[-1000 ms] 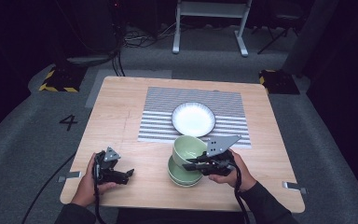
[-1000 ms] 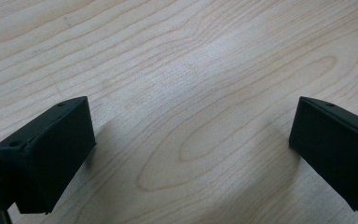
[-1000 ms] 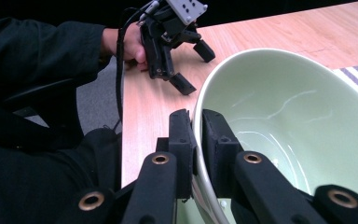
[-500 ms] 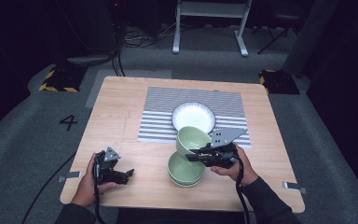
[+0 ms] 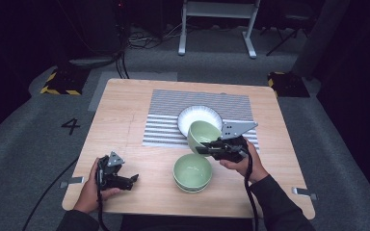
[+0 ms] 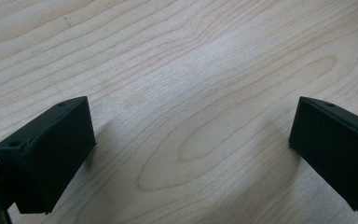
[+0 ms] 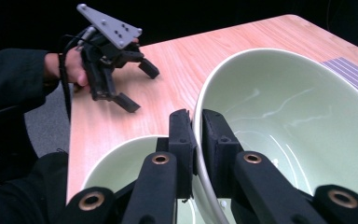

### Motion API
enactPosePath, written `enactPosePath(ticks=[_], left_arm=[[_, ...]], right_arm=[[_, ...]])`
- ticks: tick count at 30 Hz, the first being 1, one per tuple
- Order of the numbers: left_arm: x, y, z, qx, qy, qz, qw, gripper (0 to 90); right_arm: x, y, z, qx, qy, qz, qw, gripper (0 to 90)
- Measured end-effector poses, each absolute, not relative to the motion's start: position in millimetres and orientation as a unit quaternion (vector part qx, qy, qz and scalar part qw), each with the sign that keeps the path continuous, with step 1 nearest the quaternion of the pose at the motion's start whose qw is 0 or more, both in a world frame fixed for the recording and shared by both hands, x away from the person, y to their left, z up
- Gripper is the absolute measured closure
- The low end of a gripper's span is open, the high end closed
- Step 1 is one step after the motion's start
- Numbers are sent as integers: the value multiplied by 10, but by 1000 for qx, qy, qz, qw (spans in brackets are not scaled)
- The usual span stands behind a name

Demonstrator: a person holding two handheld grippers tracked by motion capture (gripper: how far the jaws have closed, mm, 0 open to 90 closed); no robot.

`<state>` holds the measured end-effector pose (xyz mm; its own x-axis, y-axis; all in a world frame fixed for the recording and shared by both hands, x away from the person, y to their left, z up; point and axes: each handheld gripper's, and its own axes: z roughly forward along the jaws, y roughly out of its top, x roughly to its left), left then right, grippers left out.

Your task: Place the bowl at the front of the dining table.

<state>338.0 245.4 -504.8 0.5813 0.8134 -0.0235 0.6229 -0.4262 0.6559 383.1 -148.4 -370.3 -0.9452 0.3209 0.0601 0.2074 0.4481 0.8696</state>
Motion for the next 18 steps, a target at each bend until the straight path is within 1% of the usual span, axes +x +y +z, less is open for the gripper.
enactPosePath(ticks=[18], left_arm=[[3380, 2454, -5047, 831, 432, 150, 316, 1]], right_arm=[[4192, -1454, -3801, 198, 846, 491, 66, 829]])
